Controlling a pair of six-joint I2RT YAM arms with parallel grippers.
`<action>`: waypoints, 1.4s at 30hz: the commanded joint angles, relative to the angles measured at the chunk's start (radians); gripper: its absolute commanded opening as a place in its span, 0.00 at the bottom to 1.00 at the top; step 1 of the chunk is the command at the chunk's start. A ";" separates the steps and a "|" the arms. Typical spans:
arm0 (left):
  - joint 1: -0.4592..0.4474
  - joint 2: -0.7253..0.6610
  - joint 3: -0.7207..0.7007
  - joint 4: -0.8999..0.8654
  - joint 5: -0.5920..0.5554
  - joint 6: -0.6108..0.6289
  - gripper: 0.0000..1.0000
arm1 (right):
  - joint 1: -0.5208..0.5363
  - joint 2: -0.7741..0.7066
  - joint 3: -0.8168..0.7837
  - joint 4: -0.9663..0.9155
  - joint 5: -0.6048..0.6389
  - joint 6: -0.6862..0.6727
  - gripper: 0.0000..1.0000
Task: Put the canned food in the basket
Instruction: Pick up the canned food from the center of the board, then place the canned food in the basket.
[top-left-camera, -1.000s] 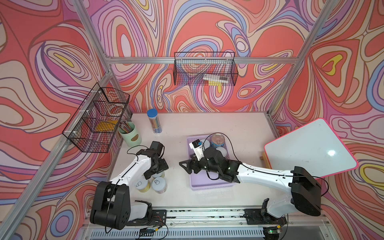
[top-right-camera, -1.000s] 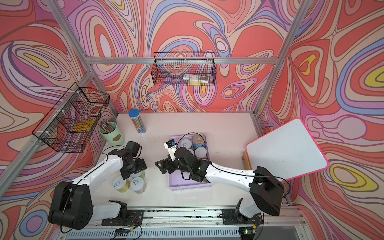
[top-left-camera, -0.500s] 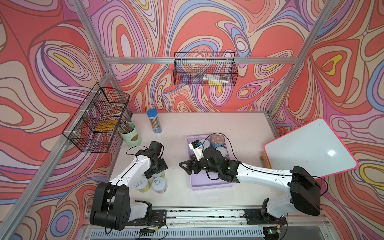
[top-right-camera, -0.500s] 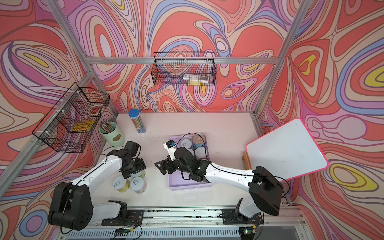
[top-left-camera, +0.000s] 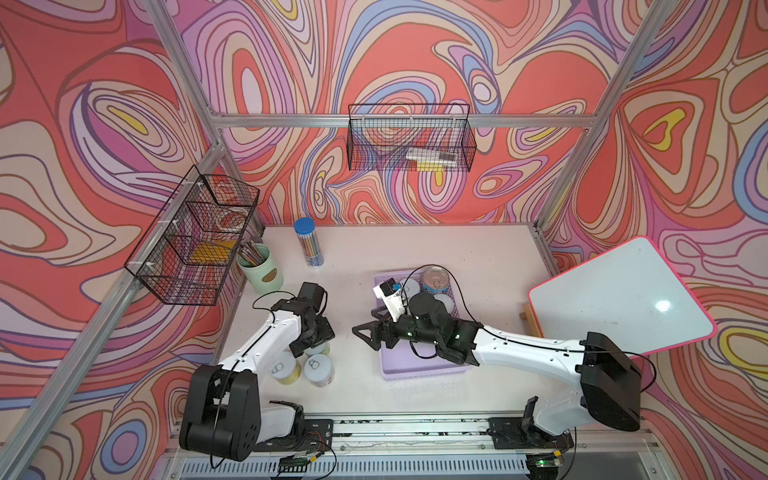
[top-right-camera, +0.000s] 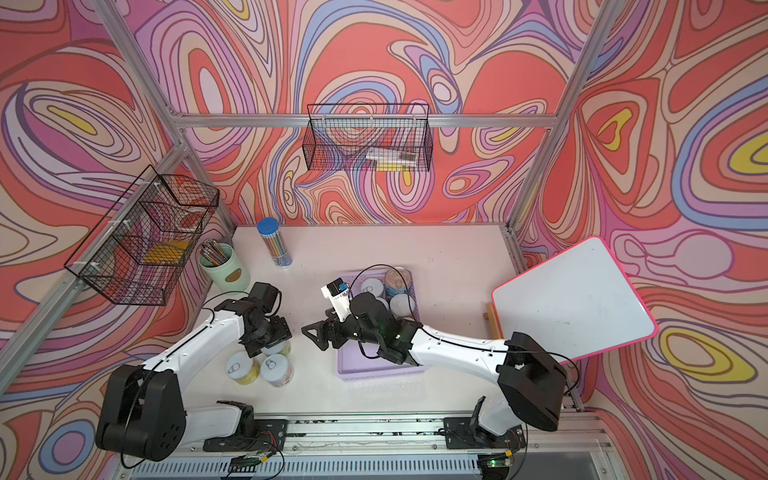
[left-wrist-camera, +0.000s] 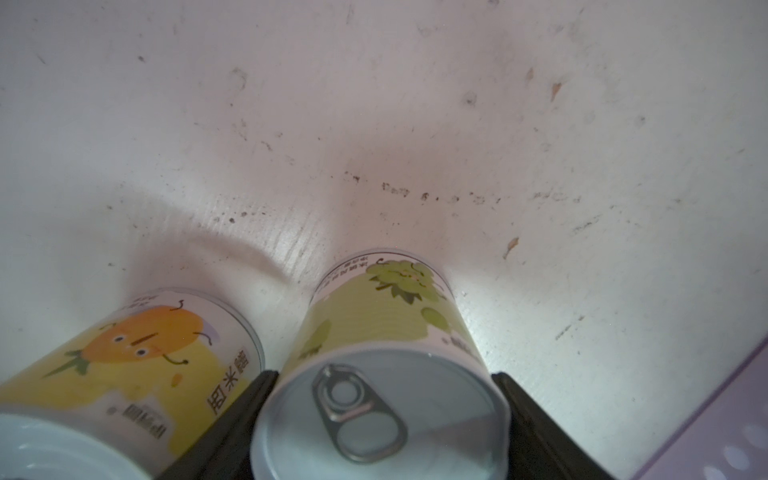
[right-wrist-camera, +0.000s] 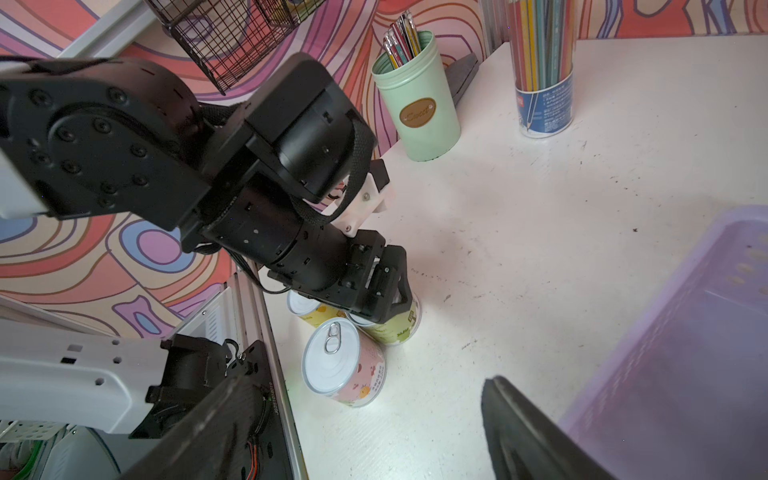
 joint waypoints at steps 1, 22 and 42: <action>0.008 -0.019 0.007 -0.006 0.006 0.002 0.70 | -0.001 -0.014 -0.008 0.010 0.004 -0.012 0.88; -0.062 -0.098 0.235 -0.196 -0.020 0.083 0.70 | -0.005 -0.096 -0.029 0.006 0.076 -0.077 0.89; -0.335 0.000 0.399 -0.123 0.002 0.138 0.72 | -0.123 -0.279 -0.160 -0.106 0.125 -0.062 0.89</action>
